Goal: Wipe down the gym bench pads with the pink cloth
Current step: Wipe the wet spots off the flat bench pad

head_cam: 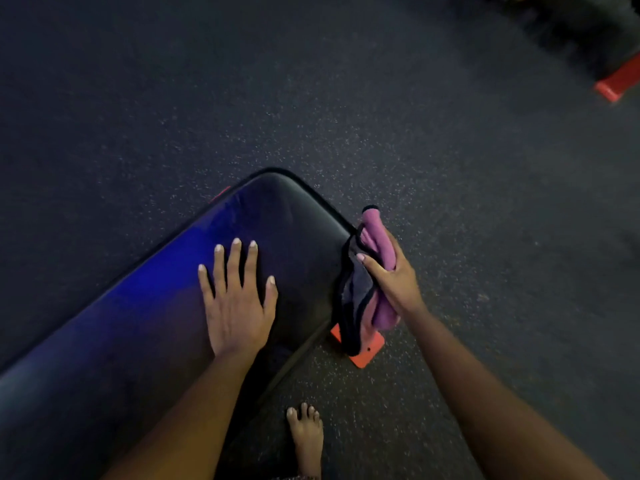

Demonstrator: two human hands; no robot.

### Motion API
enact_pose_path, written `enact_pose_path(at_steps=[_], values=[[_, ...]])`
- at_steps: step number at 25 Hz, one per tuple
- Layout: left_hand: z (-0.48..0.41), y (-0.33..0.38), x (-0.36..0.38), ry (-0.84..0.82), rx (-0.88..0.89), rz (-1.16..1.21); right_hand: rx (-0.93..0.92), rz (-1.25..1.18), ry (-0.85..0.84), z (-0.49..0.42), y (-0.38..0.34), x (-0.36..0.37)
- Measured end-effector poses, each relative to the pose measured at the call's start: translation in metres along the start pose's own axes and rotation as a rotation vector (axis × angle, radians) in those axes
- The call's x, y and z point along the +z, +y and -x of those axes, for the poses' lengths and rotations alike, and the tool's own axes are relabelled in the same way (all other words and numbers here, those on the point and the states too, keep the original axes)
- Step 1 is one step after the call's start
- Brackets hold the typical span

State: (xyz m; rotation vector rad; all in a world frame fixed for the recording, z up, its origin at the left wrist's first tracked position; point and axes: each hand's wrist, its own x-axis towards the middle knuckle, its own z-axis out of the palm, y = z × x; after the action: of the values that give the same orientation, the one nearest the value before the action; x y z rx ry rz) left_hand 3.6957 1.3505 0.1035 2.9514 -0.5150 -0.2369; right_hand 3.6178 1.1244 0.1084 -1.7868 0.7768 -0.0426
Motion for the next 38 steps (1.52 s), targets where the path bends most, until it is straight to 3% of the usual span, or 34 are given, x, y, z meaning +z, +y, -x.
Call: enact_pose_path(at_steps=[5, 9, 14, 19, 22, 28, 38], values=[[0.001, -0.004, -0.005, -0.024, 0.039, 0.089, 0.225, -0.323, 0.488, 0.048, 0.012, 0.067], [0.010, -0.029, -0.023, -0.103, 0.219, 0.218, 0.274, -0.393, 0.653, 0.081, 0.009, 0.112], [0.053, -0.135, -0.039, -0.158, 0.456, 0.053, 0.238, -0.366, 0.689, 0.129, 0.003, 0.159], [0.123, -0.239, -0.040, -0.154, 0.465, -0.048, 0.295, -0.334, 0.668, 0.191, -0.005, 0.216], [0.169, -0.294, -0.039, -0.158, 0.491, -0.108, 0.349, -0.258, 0.573, 0.243, -0.008, 0.262], [0.176, -0.311, -0.031, -0.107, 0.540, -0.157, 0.367, -0.318, 0.570, 0.327, -0.012, 0.346], [0.185, -0.320, -0.029, -0.086, 0.563, -0.070, 0.319, -0.329, 0.507, 0.395, -0.009, 0.406]])
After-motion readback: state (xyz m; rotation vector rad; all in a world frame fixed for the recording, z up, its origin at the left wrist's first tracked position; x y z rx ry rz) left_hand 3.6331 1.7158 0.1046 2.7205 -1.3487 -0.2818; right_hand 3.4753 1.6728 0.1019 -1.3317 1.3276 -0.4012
